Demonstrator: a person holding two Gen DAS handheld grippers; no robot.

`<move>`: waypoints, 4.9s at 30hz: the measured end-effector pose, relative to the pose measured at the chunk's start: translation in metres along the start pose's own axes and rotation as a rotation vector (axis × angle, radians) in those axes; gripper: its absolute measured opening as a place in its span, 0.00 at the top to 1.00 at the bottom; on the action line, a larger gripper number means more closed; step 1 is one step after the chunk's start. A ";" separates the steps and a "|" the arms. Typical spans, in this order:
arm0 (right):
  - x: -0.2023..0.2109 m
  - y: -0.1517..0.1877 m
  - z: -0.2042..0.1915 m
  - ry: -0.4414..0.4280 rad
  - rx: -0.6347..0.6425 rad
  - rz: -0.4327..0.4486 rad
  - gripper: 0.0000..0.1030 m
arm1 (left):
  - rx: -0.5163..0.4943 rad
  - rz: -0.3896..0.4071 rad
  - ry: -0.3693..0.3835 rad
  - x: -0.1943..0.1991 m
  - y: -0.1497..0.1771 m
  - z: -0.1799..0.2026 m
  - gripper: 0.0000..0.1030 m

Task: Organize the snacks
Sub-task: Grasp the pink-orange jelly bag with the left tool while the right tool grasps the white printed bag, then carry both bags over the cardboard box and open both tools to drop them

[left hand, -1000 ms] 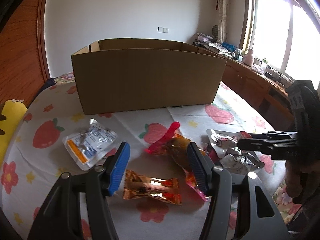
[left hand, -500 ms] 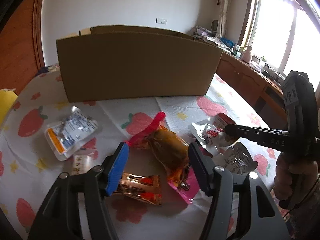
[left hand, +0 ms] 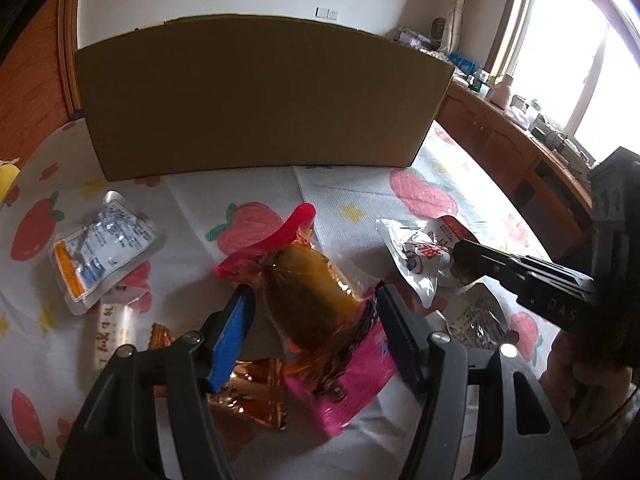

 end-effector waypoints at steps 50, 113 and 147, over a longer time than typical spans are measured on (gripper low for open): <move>0.001 0.002 -0.010 0.026 0.075 0.041 0.96 | -0.003 0.064 -0.064 0.021 -0.025 -0.009 0.53; 0.099 -0.141 -0.085 0.037 0.309 0.328 0.99 | -0.076 0.410 -0.111 0.129 -0.134 -0.047 0.52; -0.024 -0.197 -0.060 -0.004 0.241 0.190 0.98 | -0.040 0.320 -0.101 0.027 -0.202 -0.087 0.46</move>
Point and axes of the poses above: each gripper's, at about its wrist camera, not at the fingertips, and x roughly against the way its jaws point, z to its right, y to its underside, the point moved 10 cm from there along -x, roughly the way its jaws point, and after that the axes turned 7 degrees about -z, right-handed, at the moved point
